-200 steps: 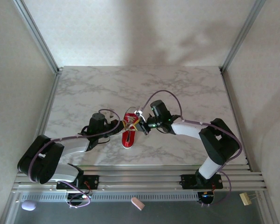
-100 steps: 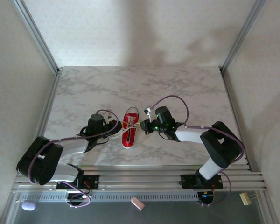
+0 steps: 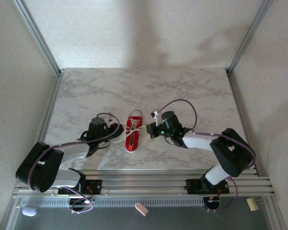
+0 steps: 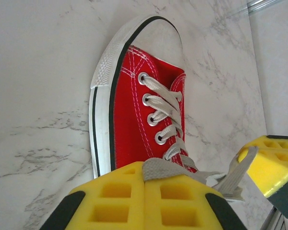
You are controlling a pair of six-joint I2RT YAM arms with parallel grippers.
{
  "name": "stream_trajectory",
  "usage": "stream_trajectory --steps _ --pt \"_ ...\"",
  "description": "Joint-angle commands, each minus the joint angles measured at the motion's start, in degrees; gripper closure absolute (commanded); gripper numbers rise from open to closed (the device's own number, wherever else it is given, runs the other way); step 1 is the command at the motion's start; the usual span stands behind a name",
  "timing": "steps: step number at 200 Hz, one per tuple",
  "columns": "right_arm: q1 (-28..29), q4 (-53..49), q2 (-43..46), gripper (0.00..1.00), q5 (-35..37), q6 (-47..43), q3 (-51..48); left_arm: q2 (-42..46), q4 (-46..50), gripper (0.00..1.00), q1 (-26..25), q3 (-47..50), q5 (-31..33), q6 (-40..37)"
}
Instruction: Tie the shoes
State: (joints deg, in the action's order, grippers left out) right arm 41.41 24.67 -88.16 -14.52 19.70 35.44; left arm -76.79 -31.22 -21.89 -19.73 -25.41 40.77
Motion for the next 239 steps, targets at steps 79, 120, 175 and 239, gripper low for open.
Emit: stream_trajectory --steps 79,120,175,239 --pt "7.0 -7.2 0.5 0.80 -7.5 -16.2 2.4 -3.1 -5.9 1.00 -1.3 -0.8 -8.1 -1.1" --pt "6.9 -14.4 6.0 0.58 -1.3 -19.9 3.2 -2.4 -6.5 1.00 -1.2 0.0 -6.1 0.0" --pt "6.9 -34.3 3.4 0.56 -1.4 -25.1 16.6 -1.8 -6.2 1.00 -0.9 0.6 -4.5 0.8" --pt "8.6 -45.0 -3.3 0.58 -2.5 -25.0 27.4 -2.7 -7.0 1.00 -0.9 0.6 -4.9 1.1"
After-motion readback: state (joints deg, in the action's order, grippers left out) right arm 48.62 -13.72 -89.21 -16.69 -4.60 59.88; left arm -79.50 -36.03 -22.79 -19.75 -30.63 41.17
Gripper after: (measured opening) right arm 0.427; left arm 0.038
